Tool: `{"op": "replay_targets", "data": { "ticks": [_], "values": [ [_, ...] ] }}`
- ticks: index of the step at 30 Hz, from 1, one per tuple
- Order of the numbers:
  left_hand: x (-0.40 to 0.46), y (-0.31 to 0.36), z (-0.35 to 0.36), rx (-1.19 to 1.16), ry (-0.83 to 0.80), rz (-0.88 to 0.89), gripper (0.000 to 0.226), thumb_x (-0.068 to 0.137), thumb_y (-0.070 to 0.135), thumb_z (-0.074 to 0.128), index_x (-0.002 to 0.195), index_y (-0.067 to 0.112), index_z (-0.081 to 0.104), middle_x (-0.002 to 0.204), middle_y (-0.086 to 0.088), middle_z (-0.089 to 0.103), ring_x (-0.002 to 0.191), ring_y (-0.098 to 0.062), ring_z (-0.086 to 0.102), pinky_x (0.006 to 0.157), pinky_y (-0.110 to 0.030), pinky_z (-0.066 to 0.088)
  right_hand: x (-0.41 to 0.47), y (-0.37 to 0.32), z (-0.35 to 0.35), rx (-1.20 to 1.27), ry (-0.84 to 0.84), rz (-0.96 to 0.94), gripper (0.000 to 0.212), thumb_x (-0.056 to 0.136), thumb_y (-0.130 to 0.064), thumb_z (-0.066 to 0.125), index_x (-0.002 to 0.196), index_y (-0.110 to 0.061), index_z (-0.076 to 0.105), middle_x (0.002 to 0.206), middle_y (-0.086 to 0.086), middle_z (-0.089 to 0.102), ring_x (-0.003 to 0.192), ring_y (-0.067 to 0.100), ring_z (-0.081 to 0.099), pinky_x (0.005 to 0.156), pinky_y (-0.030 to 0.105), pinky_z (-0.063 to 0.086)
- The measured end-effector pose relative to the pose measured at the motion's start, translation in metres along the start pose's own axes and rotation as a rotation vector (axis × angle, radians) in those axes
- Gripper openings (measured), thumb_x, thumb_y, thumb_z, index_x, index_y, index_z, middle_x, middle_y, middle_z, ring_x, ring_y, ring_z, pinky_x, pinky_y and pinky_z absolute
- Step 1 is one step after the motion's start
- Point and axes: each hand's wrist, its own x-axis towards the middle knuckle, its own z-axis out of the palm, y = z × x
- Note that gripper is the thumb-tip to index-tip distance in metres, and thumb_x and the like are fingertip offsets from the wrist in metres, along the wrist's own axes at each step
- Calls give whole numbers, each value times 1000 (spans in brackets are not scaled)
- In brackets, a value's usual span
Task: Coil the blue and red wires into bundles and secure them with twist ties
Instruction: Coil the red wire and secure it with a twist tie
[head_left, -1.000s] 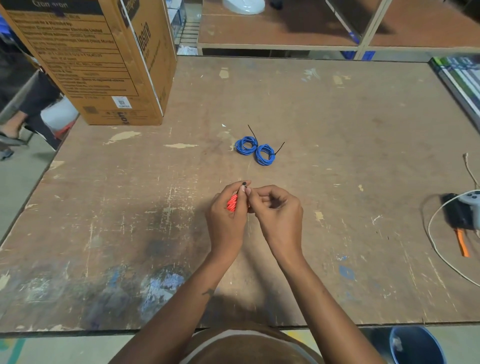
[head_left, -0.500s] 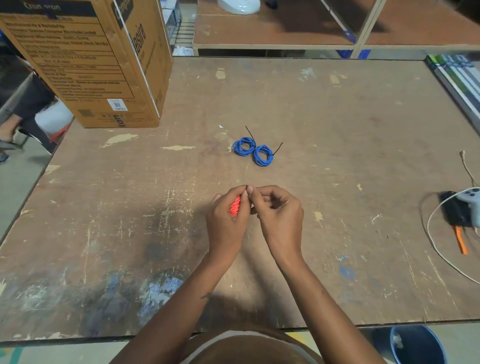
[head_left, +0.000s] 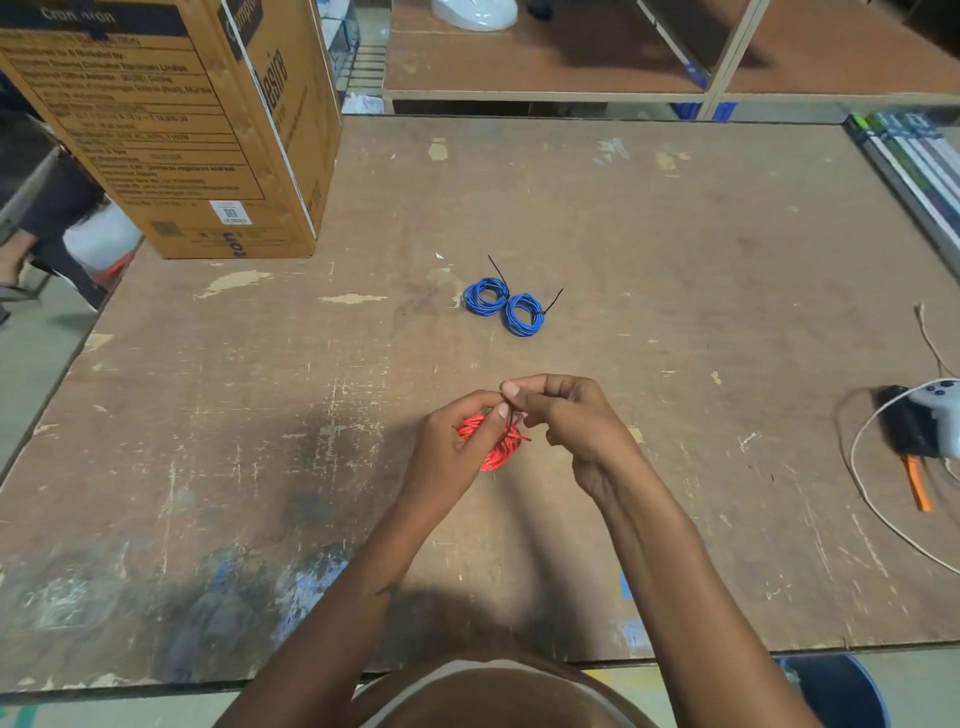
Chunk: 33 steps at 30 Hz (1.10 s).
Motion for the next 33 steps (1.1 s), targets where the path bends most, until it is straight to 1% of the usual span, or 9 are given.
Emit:
{"op": "replay_targets", "data": {
  "ticks": [3, 7, 11, 13, 16, 19, 22, 25, 33],
  "values": [
    [-1, 4, 0, -92, -40, -10, 20, 109, 14, 59, 110, 20, 78, 105, -1, 81, 103, -24, 76, 95, -52, 58, 1, -2, -2, 34, -40, 27, 10, 102, -12, 72, 101, -4, 78, 59, -8, 69, 47, -8, 57, 48, 4, 39],
    [1, 5, -13, -118, -94, -28, 18, 108, 7, 58, 106, 10, 76, 94, 9, 79, 86, -3, 70, 79, -22, 51, 0, 3, 7, 44, -39, 40, 14, 104, -17, 71, 94, -8, 75, 64, -7, 70, 50, -8, 60, 50, 4, 41],
    [-5, 8, -18, -100, -164, -13, 22, 107, 6, 57, 109, 16, 77, 101, 7, 80, 90, 1, 70, 76, -12, 47, 2, 5, 4, -4, -80, 36, 17, 103, -18, 72, 87, -12, 74, 56, -11, 68, 51, -8, 60, 53, 3, 42],
    [-6, 9, -17, -127, -165, -13, 27, 108, 7, 57, 106, 24, 77, 102, 6, 80, 89, -5, 72, 74, -16, 48, 2, 6, 5, 1, -80, 20, 18, 104, -17, 70, 88, -11, 74, 54, -11, 65, 50, -5, 59, 53, 4, 44],
    [-2, 4, -15, -179, -172, -40, 24, 107, 17, 54, 103, 22, 78, 103, -2, 79, 86, -34, 71, 74, -42, 54, 4, 11, 12, 80, -41, -6, 18, 107, -13, 66, 93, -5, 73, 55, -6, 64, 50, 3, 56, 53, 12, 46],
    [-6, 3, -10, -188, -130, -90, 31, 111, 26, 51, 99, 19, 80, 91, 1, 80, 79, -21, 71, 70, -44, 54, 9, 13, 17, 114, 54, -42, 10, 107, -12, 67, 98, -9, 70, 75, -2, 76, 59, 7, 67, 54, 18, 49],
    [-10, 1, -1, -163, -79, -101, 39, 111, 12, 54, 84, 30, 77, 69, 18, 68, 62, 3, 57, 64, -21, 46, 15, 22, 20, -28, 175, -160, 8, 107, -19, 67, 100, -14, 68, 86, -2, 80, 73, 9, 72, 63, 22, 52],
    [-9, -3, 5, -176, -21, -109, 25, 107, 7, 59, 88, 13, 74, 72, 17, 65, 66, 1, 58, 69, -25, 47, 16, 24, 29, -96, 264, -308, 11, 106, -25, 66, 101, -15, 66, 89, -4, 80, 70, 13, 70, 68, 35, 58],
    [-7, -17, 10, -362, 161, -153, 25, 91, 28, 73, 86, 6, 62, 85, -21, 72, 79, -23, 66, 74, -38, 52, 14, 25, 15, 109, -143, -59, 25, 99, -21, 79, 112, 0, 76, 95, 17, 81, 78, 19, 73, 68, 24, 56]
  ]
}}
